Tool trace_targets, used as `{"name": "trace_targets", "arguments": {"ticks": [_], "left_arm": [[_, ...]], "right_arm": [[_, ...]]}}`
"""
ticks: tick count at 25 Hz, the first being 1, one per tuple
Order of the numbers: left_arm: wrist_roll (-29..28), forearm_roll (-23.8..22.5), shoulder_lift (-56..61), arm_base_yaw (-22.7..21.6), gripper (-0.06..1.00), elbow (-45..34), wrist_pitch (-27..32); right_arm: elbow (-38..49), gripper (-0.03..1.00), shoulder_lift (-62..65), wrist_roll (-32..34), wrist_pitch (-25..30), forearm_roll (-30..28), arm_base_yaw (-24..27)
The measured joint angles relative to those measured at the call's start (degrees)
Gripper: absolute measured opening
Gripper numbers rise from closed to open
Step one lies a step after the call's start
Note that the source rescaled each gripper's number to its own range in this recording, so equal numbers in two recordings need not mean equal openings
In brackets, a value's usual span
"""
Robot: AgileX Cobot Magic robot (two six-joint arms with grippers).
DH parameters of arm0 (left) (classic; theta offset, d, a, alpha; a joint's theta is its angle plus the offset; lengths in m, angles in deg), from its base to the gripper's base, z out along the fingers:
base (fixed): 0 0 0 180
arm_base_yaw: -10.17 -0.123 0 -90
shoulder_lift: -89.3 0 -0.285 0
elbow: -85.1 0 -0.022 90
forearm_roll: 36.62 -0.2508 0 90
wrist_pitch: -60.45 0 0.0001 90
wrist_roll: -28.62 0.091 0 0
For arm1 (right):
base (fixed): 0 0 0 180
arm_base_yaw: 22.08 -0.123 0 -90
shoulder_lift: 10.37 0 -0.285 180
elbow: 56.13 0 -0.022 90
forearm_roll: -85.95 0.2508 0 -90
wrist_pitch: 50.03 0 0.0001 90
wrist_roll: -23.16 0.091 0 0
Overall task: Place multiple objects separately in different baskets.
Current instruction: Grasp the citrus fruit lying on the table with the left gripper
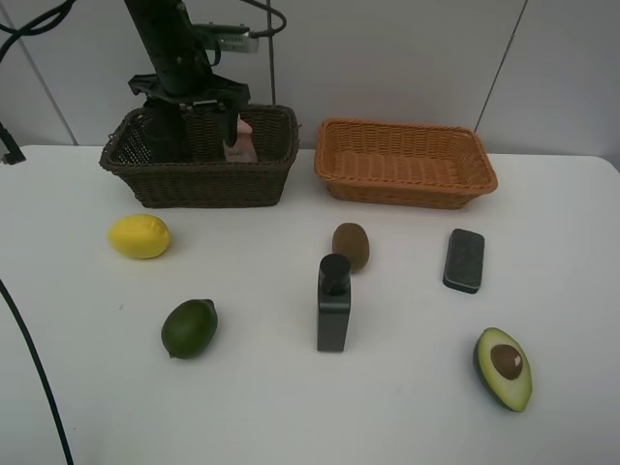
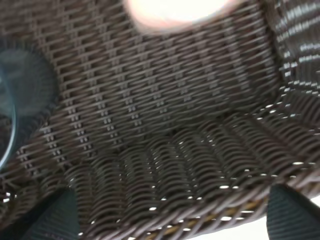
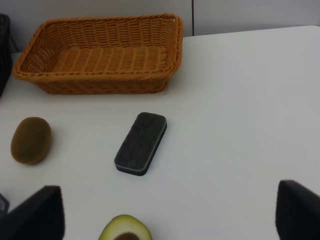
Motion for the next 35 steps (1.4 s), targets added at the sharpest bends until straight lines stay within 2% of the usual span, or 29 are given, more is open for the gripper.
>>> {"name": "trace_targets", "arguments": {"ticks": [6,10,14,20,24,26,31,35], "left_arm": [[0.0,1.8,4.0,0.0,0.95,-0.5,0.0],[1.7,2.3,10.7,0.4,0.95,-6.8,0.0],[10.3,2.3,19.4,2.0,0.95,-18.1,0.0],[28.4,1.4,28.9,4.1,0.95,-35.6,0.1],[34.0,-2.1,30.5,3.9,0.95,-44.1,0.0],[34.8,-3.4,30.5,3.4,0.95,-46.9,-2.4],[36.2,-4.9,30.4,2.7,0.95,-50.2,-12.7],[37.1,-6.6,28.9,0.8,0.95,-50.3,-14.6]], "right_arm": [[0.0,1.00,0.0,0.0,0.0,0.0,0.0],[0.0,1.00,0.0,0.0,0.0,0.0,0.0],[0.0,1.00,0.0,0.0,0.0,0.0,0.0],[0.0,1.00,0.0,0.0,0.0,0.0,0.0],[0.0,1.00,0.0,0.0,0.0,0.0,0.0],[0.0,1.00,0.0,0.0,0.0,0.0,0.0],[0.0,1.00,0.0,0.0,0.0,0.0,0.0],[0.0,1.00,0.0,0.0,0.0,0.0,0.0]]}}
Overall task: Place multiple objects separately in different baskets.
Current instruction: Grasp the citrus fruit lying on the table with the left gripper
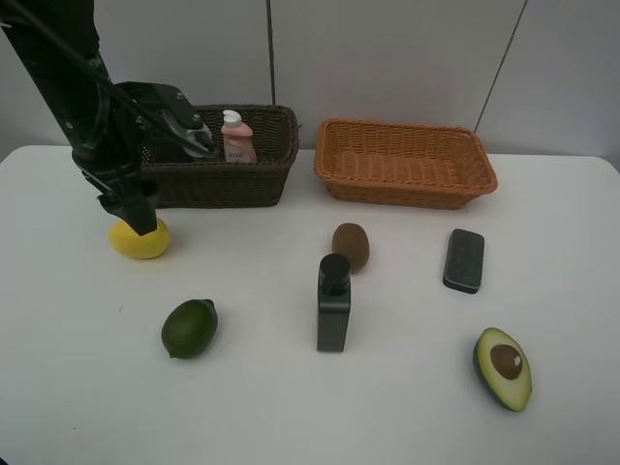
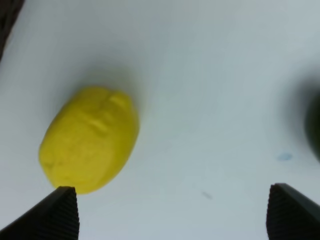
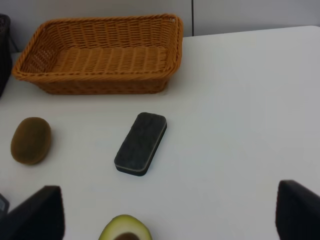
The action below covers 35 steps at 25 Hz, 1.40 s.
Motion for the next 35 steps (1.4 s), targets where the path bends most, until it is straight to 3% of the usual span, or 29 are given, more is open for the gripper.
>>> {"name": "trace_targets", "arguments": {"ticks": [6,24,35], "left_arm": [[0.2,-1.6,-3.6,-3.8,0.95,-0.2,-3.5],[0.3,-1.6,-8.5,-4.0,0.95,-0.1,-11.9],[0.3,-1.6,-8.5,-5.9,0.95,-0.1,-12.8]], "right_arm": [[0.0,1.00,0.0,0.0,0.0,0.0,0.0],[0.0,1.00,0.0,0.0,0.0,0.0,0.0],[0.0,1.00,0.0,0.0,0.0,0.0,0.0]]}}
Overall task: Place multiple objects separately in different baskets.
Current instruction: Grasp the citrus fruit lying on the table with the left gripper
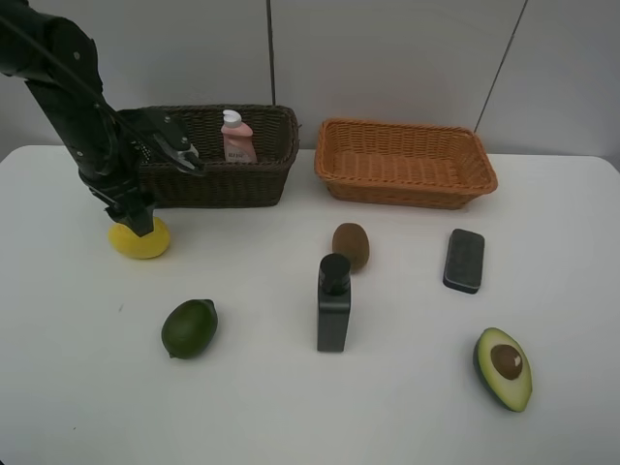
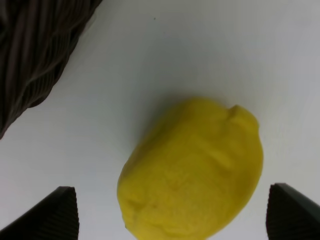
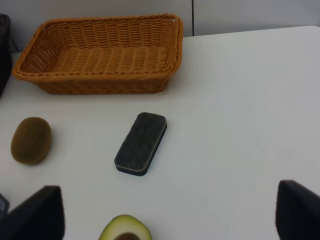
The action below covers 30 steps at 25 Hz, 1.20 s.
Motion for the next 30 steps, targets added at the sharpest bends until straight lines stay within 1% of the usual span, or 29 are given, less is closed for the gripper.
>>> {"name": "trace_targets", "arguments": {"ticks": [8,17,21,26,27,28,29,30], "left_arm": [[0.1,0.0,-3.2,-0.1,0.95,0.0,-0.1],[0.1,1.2,-7.6,-0.1,0.95,0.2,-3.1],[0.1,1.5,-10.0,-0.1,0.95,0.2,-3.6],[-0.5,1.6,-10.3,-0.1,0.95,0.2,-3.8],[-0.9,1.6,-10.3,-0.1,0.94,0.2,-3.8],[-1.6,1.7,-10.4,-0.1,0.90,0.2,-3.8],[-2.5,1.7,-10.4,-0.1,0.80,0.2,-3.8],[-3.1,1.7,-10.4,-0.1,0.69,0.2,-3.6]], "right_arm": [[0.0,1.00,0.0,0.0,0.0,0.0,0.0],[0.0,1.00,0.0,0.0,0.0,0.0,0.0],[0.0,1.00,0.0,0.0,0.0,0.0,0.0],[0.0,1.00,0.0,0.0,0.0,0.0,0.0],[0.0,1.00,0.0,0.0,0.0,0.0,0.0],[0.0,1.00,0.0,0.0,0.0,0.0,0.0],[0.0,1.00,0.0,0.0,0.0,0.0,0.0],[0.0,1.00,0.0,0.0,0.0,0.0,0.0]]}}
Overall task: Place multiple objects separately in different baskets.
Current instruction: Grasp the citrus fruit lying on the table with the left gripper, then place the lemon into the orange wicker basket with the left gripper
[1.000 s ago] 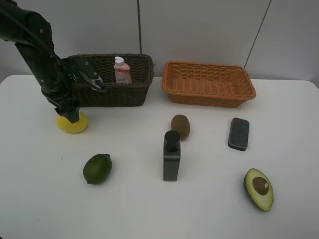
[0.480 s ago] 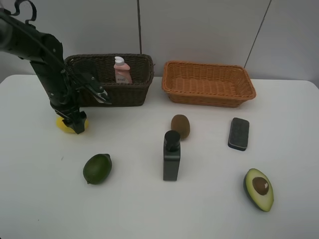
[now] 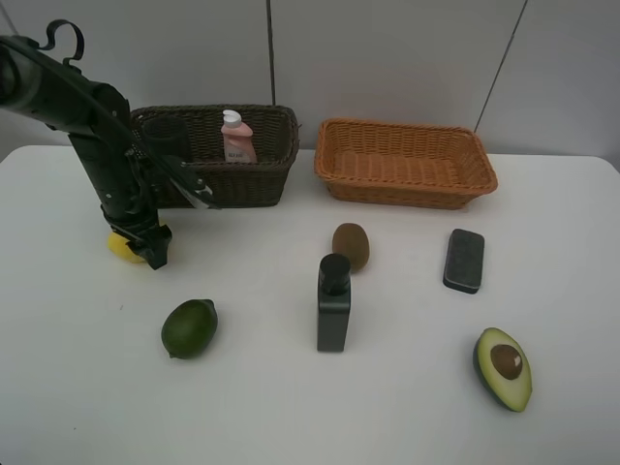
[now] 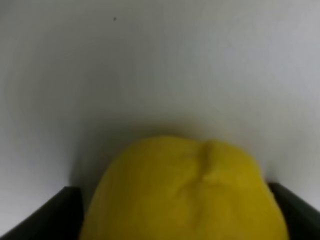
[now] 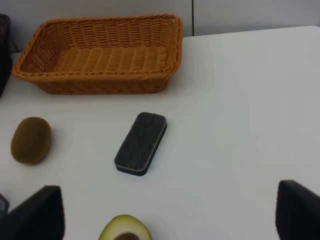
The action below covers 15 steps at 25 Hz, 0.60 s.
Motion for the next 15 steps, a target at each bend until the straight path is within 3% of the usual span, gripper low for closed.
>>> {"name": "trace_targets", "arguments": {"ticks": [5,10,15], "left_arm": [[-1.9,0.1,0.0,0.0,0.66,0.0,1.4],[-6.2,1.6,0.0,0.0,0.66,0.8,7.1],[-12.8,6.6,2.1,0.0,0.66,8.6,15.1]], "right_arm": [[0.0,1.00,0.0,0.0,0.0,0.0,0.0],[0.0,1.00,0.0,0.0,0.0,0.0,0.0],[0.0,1.00,0.0,0.0,0.0,0.0,0.0]]}}
